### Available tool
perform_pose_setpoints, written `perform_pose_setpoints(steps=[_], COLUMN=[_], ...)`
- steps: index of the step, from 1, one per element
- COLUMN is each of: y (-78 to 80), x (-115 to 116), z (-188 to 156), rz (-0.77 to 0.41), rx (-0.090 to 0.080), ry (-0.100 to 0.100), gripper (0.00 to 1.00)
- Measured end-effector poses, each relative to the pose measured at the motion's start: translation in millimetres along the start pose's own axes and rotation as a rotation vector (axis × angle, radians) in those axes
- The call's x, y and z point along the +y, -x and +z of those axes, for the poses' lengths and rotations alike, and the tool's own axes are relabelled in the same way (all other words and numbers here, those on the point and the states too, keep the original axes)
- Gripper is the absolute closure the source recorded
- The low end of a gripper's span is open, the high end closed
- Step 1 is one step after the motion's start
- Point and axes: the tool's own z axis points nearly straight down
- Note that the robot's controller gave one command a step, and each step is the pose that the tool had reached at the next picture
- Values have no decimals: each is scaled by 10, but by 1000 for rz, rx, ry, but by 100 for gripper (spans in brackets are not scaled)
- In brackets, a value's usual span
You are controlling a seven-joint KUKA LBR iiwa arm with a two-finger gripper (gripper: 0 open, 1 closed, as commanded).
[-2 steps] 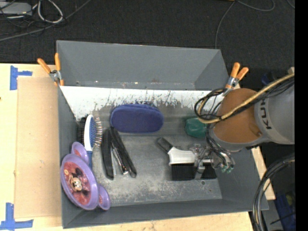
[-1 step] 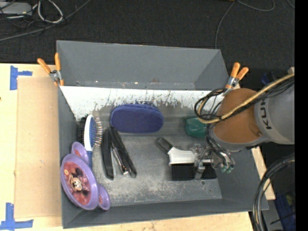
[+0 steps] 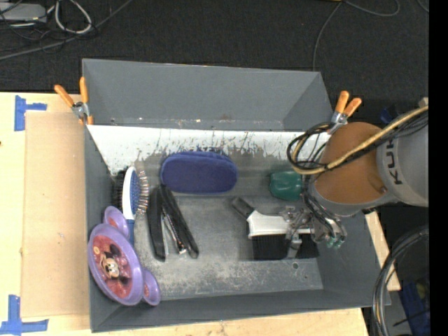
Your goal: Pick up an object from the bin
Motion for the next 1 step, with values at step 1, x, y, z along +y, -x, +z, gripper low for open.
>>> perform_pose_setpoints(steps=[1], y=[-11], x=[2], z=[-264], rz=[0], rx=[3], ry=[0], gripper=[100])
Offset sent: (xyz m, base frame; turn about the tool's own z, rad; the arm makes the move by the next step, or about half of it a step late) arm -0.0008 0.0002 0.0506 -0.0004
